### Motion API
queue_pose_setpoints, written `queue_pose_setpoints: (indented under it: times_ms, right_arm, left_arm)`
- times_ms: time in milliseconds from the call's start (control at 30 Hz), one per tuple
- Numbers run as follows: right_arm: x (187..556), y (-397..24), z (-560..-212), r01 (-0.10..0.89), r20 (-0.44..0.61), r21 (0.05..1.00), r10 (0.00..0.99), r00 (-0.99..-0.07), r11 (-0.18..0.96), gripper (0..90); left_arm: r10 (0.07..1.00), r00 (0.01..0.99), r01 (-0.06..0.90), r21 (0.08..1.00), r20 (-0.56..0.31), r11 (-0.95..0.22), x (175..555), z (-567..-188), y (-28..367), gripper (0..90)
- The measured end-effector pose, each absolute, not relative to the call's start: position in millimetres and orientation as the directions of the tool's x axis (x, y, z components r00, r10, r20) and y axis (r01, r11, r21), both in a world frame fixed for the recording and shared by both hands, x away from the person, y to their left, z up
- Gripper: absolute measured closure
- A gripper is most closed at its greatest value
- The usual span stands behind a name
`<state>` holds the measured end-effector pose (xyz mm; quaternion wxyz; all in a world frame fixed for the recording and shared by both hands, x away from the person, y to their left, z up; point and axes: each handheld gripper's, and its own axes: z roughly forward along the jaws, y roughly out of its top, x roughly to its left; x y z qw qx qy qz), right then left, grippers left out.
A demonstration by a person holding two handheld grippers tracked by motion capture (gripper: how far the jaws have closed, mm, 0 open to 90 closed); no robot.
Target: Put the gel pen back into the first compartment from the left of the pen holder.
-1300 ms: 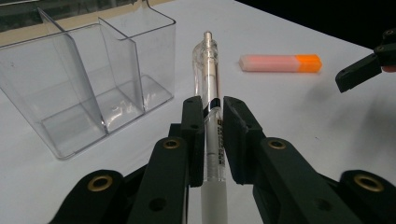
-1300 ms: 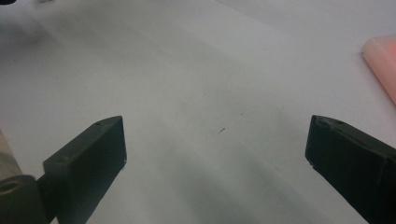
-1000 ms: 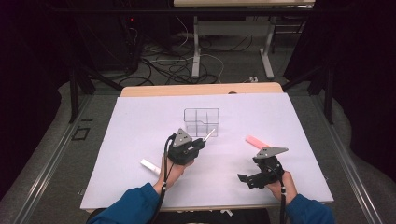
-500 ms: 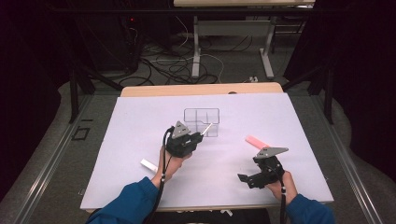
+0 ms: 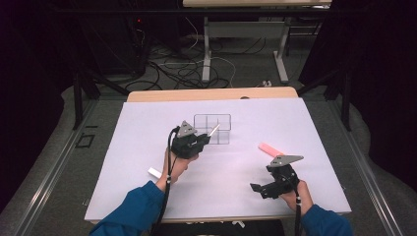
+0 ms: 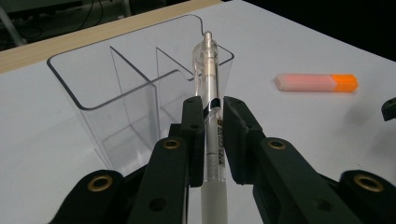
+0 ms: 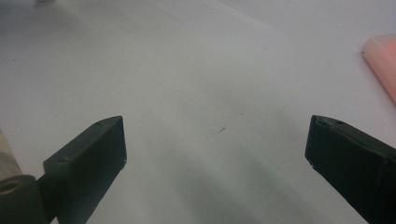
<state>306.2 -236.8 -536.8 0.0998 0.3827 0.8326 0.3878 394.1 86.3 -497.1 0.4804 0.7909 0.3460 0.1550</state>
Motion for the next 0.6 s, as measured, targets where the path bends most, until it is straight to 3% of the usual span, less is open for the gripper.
queue_pose_setpoints:
  times_ms: [600]
  right_arm:
    - [307,-237,-538,0.556,0.125,0.727,0.718,-0.685,0.403,4.9]
  left_arm:
    - [0.729,0.681,0.373,0.887,-0.063,-0.272,420,-481,84,79.3]
